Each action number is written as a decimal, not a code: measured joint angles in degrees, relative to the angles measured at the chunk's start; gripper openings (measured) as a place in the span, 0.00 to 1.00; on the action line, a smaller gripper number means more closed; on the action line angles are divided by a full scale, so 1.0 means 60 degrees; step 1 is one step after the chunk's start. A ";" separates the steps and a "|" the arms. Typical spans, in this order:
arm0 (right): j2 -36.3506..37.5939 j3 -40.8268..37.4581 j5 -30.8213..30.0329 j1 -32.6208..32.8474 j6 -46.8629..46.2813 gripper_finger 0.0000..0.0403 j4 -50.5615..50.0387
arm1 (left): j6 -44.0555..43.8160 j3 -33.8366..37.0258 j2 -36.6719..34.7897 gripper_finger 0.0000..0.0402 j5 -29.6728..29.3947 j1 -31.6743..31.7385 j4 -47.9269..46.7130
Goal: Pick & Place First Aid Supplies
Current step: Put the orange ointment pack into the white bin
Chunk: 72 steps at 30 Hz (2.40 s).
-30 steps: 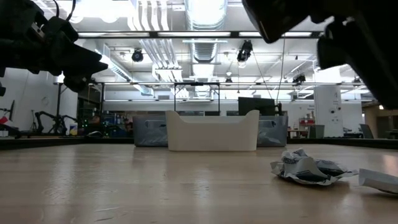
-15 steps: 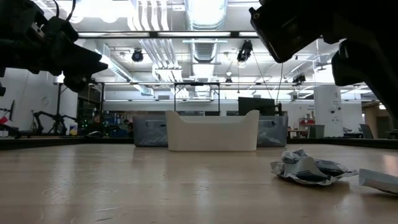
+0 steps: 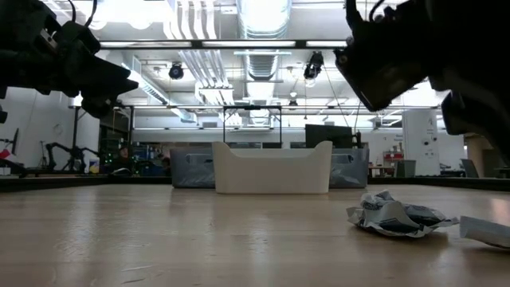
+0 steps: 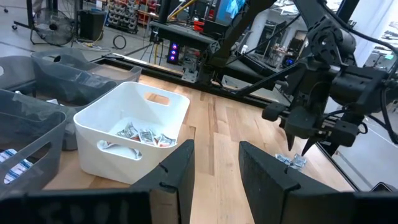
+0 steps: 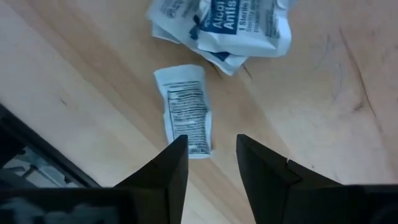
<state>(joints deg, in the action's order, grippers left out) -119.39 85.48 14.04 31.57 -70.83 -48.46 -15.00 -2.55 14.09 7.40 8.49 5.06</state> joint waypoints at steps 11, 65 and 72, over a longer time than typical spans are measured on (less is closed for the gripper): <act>-0.0001 -0.0453 0.0098 0.0150 -0.0707 0.32 0.0893 | 0.0004 0.0004 -0.0004 0.30 0.0000 0.0001 -0.0004; 0.1078 -0.0057 0.0612 -0.0403 0.3711 0.02 0.0138 | 0.0247 0.0000 0.0002 0.30 -0.0002 -0.0003 -0.0015; 0.1096 0.0521 -0.0305 -0.1482 0.5424 0.02 0.0122 | 0.0531 0.0000 0.0029 0.30 -0.0003 -0.0001 -0.0082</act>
<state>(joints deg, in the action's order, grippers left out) -112.81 88.61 12.21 22.67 -38.28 -47.73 -11.82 -2.55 14.26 7.38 8.48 4.57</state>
